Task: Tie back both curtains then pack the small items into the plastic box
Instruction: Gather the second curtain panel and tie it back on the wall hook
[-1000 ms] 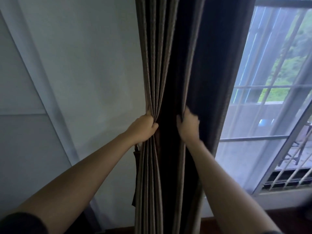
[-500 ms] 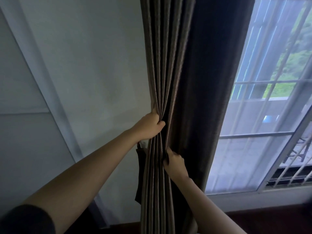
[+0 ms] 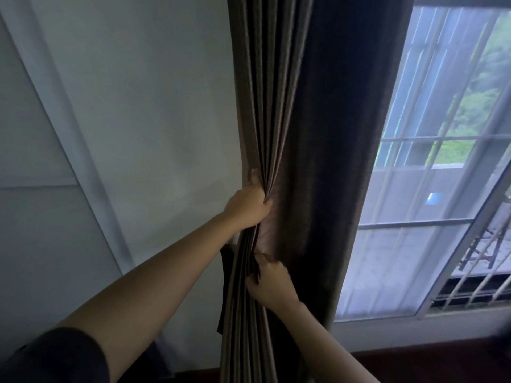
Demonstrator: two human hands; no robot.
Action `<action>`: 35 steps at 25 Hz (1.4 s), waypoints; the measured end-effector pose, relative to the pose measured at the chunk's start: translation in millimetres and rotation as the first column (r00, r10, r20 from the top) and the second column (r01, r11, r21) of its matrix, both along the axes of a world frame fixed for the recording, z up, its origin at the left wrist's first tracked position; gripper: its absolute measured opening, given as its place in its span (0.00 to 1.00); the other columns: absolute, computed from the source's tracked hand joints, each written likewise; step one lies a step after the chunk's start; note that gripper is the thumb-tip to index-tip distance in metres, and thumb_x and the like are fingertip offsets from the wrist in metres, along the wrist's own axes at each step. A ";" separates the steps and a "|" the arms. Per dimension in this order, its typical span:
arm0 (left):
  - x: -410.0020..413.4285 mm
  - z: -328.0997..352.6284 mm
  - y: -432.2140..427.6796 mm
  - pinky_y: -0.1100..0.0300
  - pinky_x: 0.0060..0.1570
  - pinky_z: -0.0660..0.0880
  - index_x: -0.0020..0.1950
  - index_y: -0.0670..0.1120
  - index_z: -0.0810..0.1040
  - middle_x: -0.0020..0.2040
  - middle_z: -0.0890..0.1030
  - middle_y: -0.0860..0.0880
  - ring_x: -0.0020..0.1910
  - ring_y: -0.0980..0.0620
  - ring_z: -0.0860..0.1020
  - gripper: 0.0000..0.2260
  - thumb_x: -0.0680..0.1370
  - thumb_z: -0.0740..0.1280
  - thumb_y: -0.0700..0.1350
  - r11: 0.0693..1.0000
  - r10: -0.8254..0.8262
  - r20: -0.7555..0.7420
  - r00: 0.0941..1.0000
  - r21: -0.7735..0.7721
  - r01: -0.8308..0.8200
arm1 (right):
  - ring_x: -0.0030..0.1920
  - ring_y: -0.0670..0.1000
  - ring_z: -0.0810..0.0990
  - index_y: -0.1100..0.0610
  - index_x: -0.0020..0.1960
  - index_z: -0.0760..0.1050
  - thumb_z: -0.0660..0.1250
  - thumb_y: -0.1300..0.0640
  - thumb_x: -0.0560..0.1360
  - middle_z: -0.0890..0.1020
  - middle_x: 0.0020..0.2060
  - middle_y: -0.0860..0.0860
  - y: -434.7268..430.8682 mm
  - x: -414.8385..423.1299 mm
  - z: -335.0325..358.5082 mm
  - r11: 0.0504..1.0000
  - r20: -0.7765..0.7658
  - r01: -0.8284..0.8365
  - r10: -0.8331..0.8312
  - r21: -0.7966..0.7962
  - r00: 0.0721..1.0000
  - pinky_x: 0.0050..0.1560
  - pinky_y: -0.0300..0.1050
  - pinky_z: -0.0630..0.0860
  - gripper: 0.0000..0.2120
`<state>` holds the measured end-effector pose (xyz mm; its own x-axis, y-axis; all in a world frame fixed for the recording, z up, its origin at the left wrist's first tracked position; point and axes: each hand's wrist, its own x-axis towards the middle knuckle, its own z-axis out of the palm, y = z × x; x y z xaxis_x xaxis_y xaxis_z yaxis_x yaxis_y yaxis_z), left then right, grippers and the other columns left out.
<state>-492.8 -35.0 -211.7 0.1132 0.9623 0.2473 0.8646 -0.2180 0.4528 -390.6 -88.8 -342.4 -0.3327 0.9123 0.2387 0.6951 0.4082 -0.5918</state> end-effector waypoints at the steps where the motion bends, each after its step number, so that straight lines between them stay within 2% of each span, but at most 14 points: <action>1: -0.7 0.9 -0.3 0.56 0.41 0.74 0.74 0.35 0.52 0.58 0.77 0.38 0.42 0.47 0.76 0.29 0.79 0.59 0.47 1.000 0.009 -0.020 1.000 0.008 -0.009 | 0.57 0.57 0.77 0.56 0.67 0.67 0.64 0.53 0.70 0.78 0.57 0.55 5.8 7.5 9.8 0.988 -0.032 0.063 -0.059 0.139 0.998 0.60 0.49 0.74 0.26; 2: -1.9 2.1 -1.6 0.55 0.42 0.74 0.75 0.35 0.50 0.58 0.77 0.38 0.42 0.46 0.76 0.30 0.80 0.58 0.47 1.000 0.009 -0.020 1.000 0.008 -0.009 | 0.63 0.57 0.73 0.55 0.68 0.67 0.65 0.52 0.69 0.75 0.62 0.55 13.8 17.1 26.7 0.930 -0.123 0.174 -0.141 0.323 0.982 0.66 0.50 0.67 0.28; 4: -6.9 1.5 -3.3 0.51 0.48 0.77 0.76 0.37 0.43 0.60 0.76 0.38 0.47 0.44 0.78 0.34 0.80 0.58 0.51 0.999 -0.038 0.012 0.999 0.003 0.038 | 0.70 0.57 0.66 0.56 0.69 0.67 0.66 0.51 0.68 0.70 0.68 0.58 32.7 43.8 82.9 0.674 -0.430 0.487 -0.268 0.556 0.862 0.72 0.50 0.54 0.30; 6: -11.8 0.1 -4.3 0.49 0.52 0.77 0.76 0.39 0.39 0.64 0.74 0.38 0.52 0.44 0.78 0.36 0.80 0.58 0.53 0.998 -0.061 0.010 0.998 -0.006 0.061 | 0.73 0.56 0.61 0.57 0.72 0.62 0.69 0.49 0.68 0.63 0.72 0.58 49.6 80.1 144.5 0.542 -0.637 0.681 -0.309 0.492 0.707 0.73 0.47 0.50 0.36; 8: -14.2 -1.0 -5.2 0.52 0.56 0.75 0.76 0.39 0.39 0.68 0.70 0.38 0.56 0.44 0.77 0.36 0.80 0.59 0.52 0.998 -0.056 0.016 0.998 0.004 0.056 | 0.73 0.54 0.60 0.57 0.75 0.55 0.71 0.47 0.67 0.61 0.74 0.55 67.2 109.8 185.6 0.644 -0.671 0.662 -0.298 0.383 0.679 0.72 0.47 0.56 0.43; 11: -10.3 -0.7 -9.9 0.55 0.56 0.74 0.76 0.39 0.41 0.67 0.71 0.40 0.57 0.45 0.76 0.35 0.79 0.59 0.49 0.997 -0.079 0.074 0.994 0.014 0.078 | 0.62 0.58 0.74 0.55 0.74 0.54 0.72 0.56 0.69 0.75 0.64 0.57 89.0 117.8 191.2 0.867 -0.497 0.431 -0.267 0.249 0.826 0.52 0.40 0.69 0.40; 14: -5.3 -2.3 -11.4 0.49 0.55 0.76 0.77 0.42 0.42 0.62 0.76 0.41 0.53 0.45 0.78 0.33 0.79 0.59 0.45 0.997 -0.077 0.096 0.992 -0.014 0.078 | 0.53 0.64 0.77 0.58 0.71 0.60 0.65 0.66 0.70 0.80 0.52 0.63 102.4 100.0 141.5 0.939 -0.235 0.322 -0.288 0.120 0.928 0.40 0.41 0.64 0.31; 18: -2.5 -1.6 -7.6 0.52 0.50 0.76 0.77 0.42 0.43 0.56 0.77 0.42 0.49 0.44 0.78 0.31 0.79 0.57 0.43 0.999 -0.042 0.047 0.998 -0.010 0.043 | 0.53 0.63 0.78 0.61 0.61 0.70 0.61 0.69 0.69 0.80 0.50 0.63 93.6 69.1 58.3 0.984 -0.054 0.140 -0.147 -0.113 0.988 0.41 0.41 0.65 0.20; 20: -2.7 1.0 -3.1 0.54 0.48 0.75 0.77 0.41 0.43 0.56 0.77 0.39 0.48 0.43 0.78 0.30 0.80 0.56 0.42 0.999 -0.012 0.027 1.000 -0.029 0.013 | 0.54 0.62 0.77 0.61 0.62 0.69 0.59 0.71 0.67 0.79 0.51 0.61 80.6 51.9 28.0 0.992 -0.005 0.001 -0.002 -0.124 1.000 0.42 0.39 0.65 0.23; 24: -4.4 1.1 3.2 0.55 0.53 0.73 0.77 0.42 0.38 0.64 0.73 0.37 0.55 0.41 0.77 0.32 0.81 0.55 0.43 0.996 -0.010 0.043 0.999 -0.091 0.013 | 0.56 0.57 0.77 0.54 0.71 0.61 0.62 0.69 0.66 0.79 0.54 0.57 60.5 30.6 9.3 0.974 -0.111 -0.152 0.135 -0.165 0.985 0.44 0.34 0.68 0.35; 26: -5.9 -2.3 6.3 0.51 0.60 0.72 0.77 0.44 0.38 0.68 0.70 0.37 0.59 0.40 0.75 0.32 0.80 0.56 0.45 0.994 -0.032 0.068 0.997 -0.098 0.039 | 0.53 0.52 0.78 0.50 0.69 0.62 0.66 0.62 0.64 0.80 0.52 0.51 57.1 26.0 10.6 0.957 -0.184 -0.211 0.176 -0.197 0.967 0.43 0.30 0.71 0.34; 28: -6.4 -6.3 10.9 0.49 0.63 0.71 0.77 0.45 0.37 0.70 0.69 0.38 0.62 0.40 0.73 0.33 0.79 0.56 0.46 0.994 -0.043 0.094 0.995 -0.093 0.051 | 0.54 0.48 0.78 0.48 0.68 0.62 0.70 0.53 0.62 0.80 0.53 0.47 53.7 20.9 13.3 0.955 -0.223 -0.222 0.177 -0.196 0.959 0.47 0.33 0.74 0.36; 31: -3.6 -10.0 15.3 0.48 0.66 0.68 0.77 0.47 0.38 0.72 0.66 0.38 0.66 0.40 0.71 0.35 0.77 0.56 0.49 0.992 -0.063 0.137 0.989 -0.101 0.078 | 0.54 0.47 0.77 0.47 0.68 0.63 0.73 0.37 0.60 0.79 0.55 0.45 44.1 8.2 15.6 0.989 -0.212 -0.044 0.014 -0.139 0.977 0.53 0.44 0.76 0.40; 35: -0.5 -9.1 16.5 0.48 0.65 0.70 0.77 0.47 0.40 0.70 0.69 0.39 0.64 0.41 0.72 0.33 0.77 0.56 0.48 0.988 -0.113 0.158 0.981 -0.086 0.128 | 0.54 0.46 0.77 0.49 0.62 0.72 0.72 0.35 0.61 0.77 0.55 0.45 33.8 -15.4 12.6 0.989 -0.410 0.146 -0.138 -0.013 0.902 0.54 0.46 0.77 0.34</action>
<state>-493.4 -18.5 -220.8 0.1977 0.9638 0.1788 0.7538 -0.2661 0.6008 -406.0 -55.0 -329.8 -0.0698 0.9369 0.3425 0.4455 0.3365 -0.8296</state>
